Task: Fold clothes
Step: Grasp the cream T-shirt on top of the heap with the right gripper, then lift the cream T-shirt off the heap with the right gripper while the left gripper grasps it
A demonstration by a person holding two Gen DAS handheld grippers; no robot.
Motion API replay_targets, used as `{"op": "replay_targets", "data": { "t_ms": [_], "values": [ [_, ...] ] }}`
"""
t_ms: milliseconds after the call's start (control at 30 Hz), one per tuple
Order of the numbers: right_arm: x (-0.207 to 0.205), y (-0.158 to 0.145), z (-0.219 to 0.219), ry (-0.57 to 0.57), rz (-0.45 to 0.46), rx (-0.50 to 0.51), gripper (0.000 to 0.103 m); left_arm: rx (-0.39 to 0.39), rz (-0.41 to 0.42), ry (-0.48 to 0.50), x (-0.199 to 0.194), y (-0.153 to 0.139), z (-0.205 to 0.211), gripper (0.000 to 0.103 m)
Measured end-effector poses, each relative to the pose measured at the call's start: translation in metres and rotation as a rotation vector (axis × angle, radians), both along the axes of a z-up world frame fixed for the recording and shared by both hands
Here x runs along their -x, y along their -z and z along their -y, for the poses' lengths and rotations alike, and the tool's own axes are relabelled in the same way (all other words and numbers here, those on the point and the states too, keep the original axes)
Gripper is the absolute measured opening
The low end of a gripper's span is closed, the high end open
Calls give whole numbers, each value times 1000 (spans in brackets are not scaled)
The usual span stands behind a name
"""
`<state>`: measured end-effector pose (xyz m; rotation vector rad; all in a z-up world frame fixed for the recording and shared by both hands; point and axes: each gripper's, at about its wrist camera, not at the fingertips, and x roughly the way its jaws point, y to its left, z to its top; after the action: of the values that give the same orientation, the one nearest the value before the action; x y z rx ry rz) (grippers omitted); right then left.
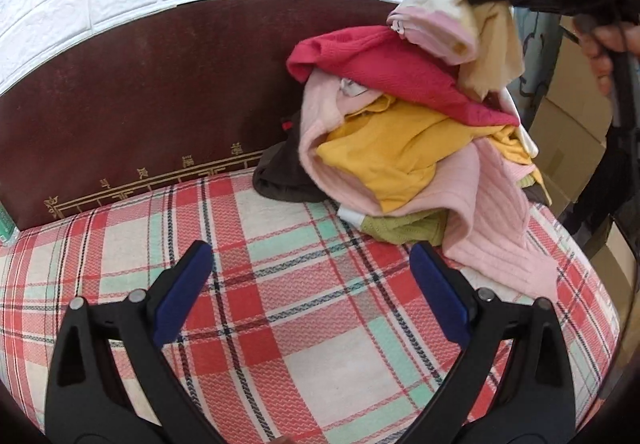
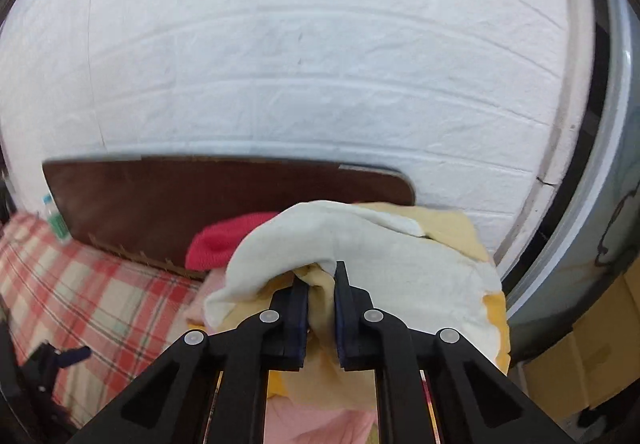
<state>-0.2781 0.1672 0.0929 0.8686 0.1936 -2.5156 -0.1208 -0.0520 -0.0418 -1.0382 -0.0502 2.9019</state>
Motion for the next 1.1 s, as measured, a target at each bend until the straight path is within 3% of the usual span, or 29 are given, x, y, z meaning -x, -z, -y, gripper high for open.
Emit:
{"op": "replay_targets", "data": {
  "t_ms": [133,200,300,433,533,667,800,967,1100],
  "values": [
    [-37,-46,-38,-20,3,172,9,-26,-35,48,-10,-16,-8,99],
    [-66,-70,-43,-56,-34,209,9,-47,-58,81,-19,-27,-13,99],
    [-112,-107,-43,-134,-57,289,9,-84,-100,147,-41,-45,-16,99],
    [-175,-134,-20,-263,-49,331,9,-105,-182,248,-94,-69,-5,99],
    [-223,-130,7,-386,-34,359,10,-90,-239,259,-142,-78,22,99],
    [-281,-107,43,-535,23,405,10,30,-311,232,-219,-71,64,99],
    [-322,-72,83,-657,131,471,10,102,-292,270,-297,-48,96,99],
    [-351,-33,136,-751,237,505,10,231,-237,260,-344,-17,91,99],
    [-369,-31,146,-769,245,510,10,251,-306,247,-359,-14,83,99]
  ]
}}
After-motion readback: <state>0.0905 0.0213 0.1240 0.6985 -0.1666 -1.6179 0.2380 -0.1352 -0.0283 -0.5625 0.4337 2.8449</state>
